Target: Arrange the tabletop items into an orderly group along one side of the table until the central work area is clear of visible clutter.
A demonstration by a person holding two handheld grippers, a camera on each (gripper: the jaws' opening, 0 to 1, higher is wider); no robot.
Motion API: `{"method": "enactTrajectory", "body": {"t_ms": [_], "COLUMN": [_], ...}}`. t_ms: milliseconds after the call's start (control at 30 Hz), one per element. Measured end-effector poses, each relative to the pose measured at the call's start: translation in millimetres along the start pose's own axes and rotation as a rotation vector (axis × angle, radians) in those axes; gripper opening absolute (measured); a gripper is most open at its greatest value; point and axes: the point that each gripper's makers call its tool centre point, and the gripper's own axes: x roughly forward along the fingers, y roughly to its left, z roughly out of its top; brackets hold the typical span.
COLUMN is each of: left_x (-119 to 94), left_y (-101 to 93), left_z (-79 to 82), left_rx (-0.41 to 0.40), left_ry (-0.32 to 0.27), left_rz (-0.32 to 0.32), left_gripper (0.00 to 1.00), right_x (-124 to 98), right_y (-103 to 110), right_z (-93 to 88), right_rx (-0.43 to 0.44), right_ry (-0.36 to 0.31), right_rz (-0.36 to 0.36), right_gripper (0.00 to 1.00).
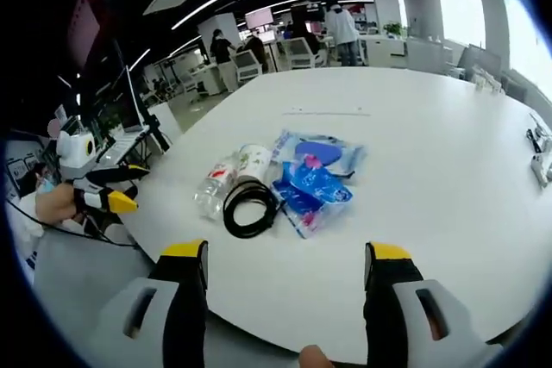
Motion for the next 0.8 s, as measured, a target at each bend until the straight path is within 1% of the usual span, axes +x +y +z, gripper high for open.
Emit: {"method": "enactTrajectory", "body": {"t_ms": [133,333,400,567,700,800], "left_x": [0.2,-0.7,0.2,-1.4,2.5,2.0], "left_y": [1.7,-0.2,1.4,-2.7,0.1,-0.2], "left_z": [1.8,0.8,-0.1,-1.5,-4.8,-5.1], "left_rx": [-0.002,0.0,0.003,0.004,0.006,0.0], "left_ry": [-0.008,-0.002,0.002,0.01,0.027,0.028], "left_rz": [0.003,0.004,0.006,0.006,0.001,0.003], "left_gripper": [0.85,0.85,0.84,0.84,0.84,0.84], "right_x": [-0.1,0.8,1.6,2.3,1.8,1.8], "right_y": [0.8,1.1,0.3,-0.3,-2.6,-3.2], "right_z": [0.4,1.9,2.9,2.1,0.6,-0.3], "right_rx": [-0.003,-0.012,-0.012,-0.014,-0.007,-0.001], "right_ry": [-0.005,-0.008,-0.01,-0.004,-0.003,-0.001], "right_rz": [0.0,0.01,0.012,0.015,0.014,0.012], "right_gripper": [0.73,0.73,0.73,0.73,0.73,0.72]}}
